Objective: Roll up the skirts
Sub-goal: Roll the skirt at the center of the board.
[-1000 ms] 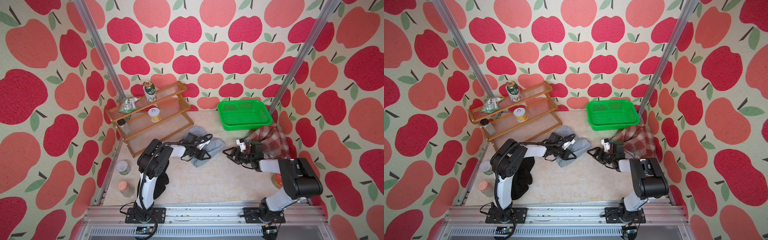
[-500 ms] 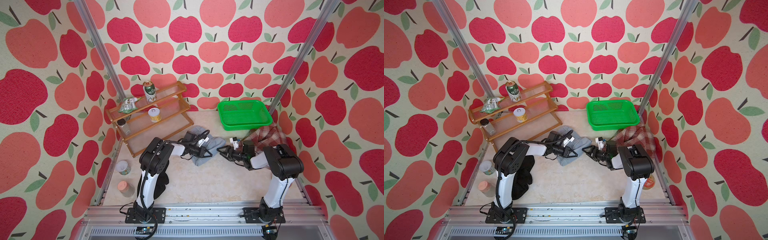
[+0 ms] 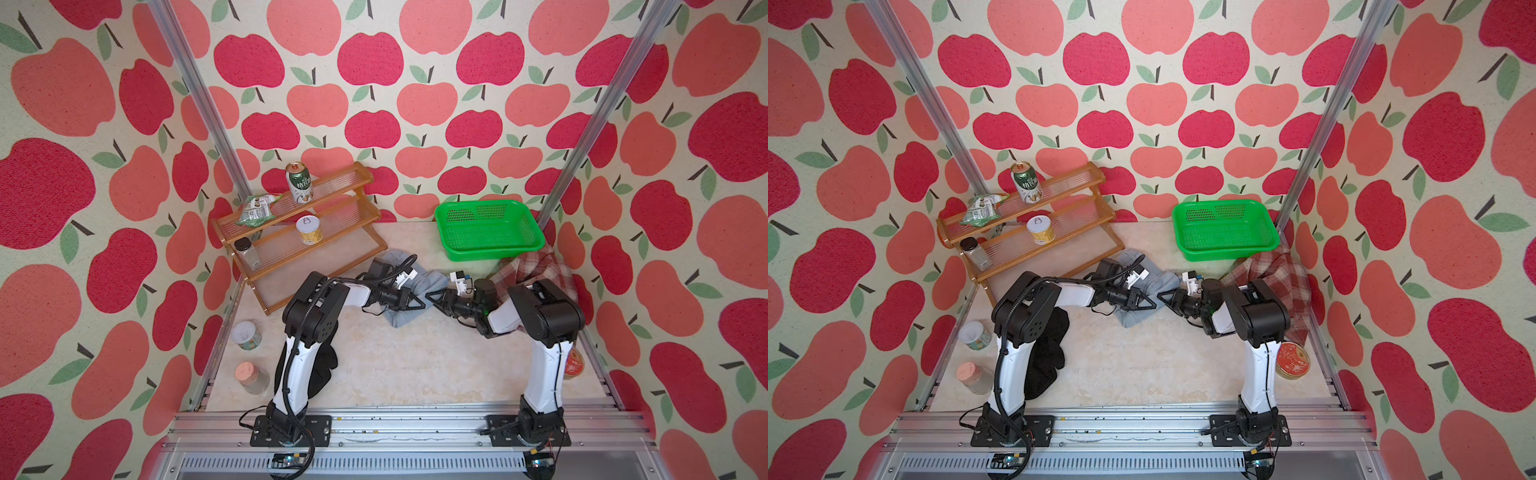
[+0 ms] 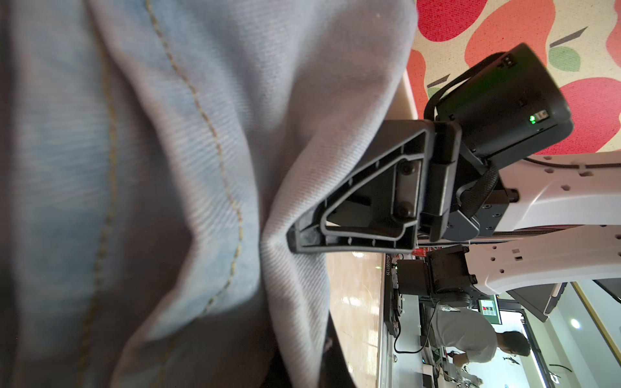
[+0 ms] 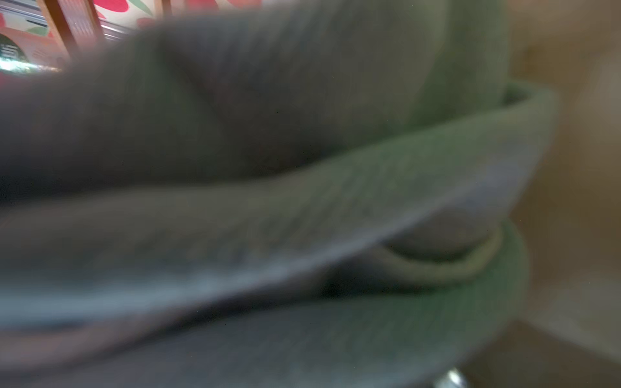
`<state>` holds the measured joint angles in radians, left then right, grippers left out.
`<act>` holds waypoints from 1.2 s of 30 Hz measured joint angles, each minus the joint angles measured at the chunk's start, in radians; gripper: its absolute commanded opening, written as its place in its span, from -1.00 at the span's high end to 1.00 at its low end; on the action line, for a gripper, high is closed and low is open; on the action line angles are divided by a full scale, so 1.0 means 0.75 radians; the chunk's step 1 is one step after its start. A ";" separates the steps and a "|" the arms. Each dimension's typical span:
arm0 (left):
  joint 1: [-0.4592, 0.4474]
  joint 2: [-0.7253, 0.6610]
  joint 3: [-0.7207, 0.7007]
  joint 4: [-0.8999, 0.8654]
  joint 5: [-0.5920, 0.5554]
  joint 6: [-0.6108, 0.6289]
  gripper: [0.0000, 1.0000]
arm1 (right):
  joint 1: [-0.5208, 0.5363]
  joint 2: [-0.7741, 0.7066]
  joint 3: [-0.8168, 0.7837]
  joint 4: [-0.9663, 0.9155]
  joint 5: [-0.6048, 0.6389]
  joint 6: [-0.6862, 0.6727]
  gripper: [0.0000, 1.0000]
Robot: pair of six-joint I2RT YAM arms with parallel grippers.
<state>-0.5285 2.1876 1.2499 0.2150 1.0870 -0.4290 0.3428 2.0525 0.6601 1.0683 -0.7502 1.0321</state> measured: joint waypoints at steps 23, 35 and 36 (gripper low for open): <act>-0.313 -0.882 -0.296 -0.250 -1.314 0.859 -0.28 | 0.023 -0.174 0.017 -0.408 0.103 -0.083 1.00; -0.811 -0.686 -0.668 0.330 -1.821 1.510 -0.51 | 0.024 -0.405 0.140 -0.867 0.139 -0.222 1.00; -0.809 -0.662 -0.662 0.347 -1.852 1.527 -0.53 | 0.024 -0.412 0.143 -0.883 0.142 -0.226 1.00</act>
<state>-1.1355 1.6909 0.7532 0.4751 -0.3019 0.7162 0.3611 1.7435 0.7673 0.4057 -0.6437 0.8627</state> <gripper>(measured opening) 0.741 0.173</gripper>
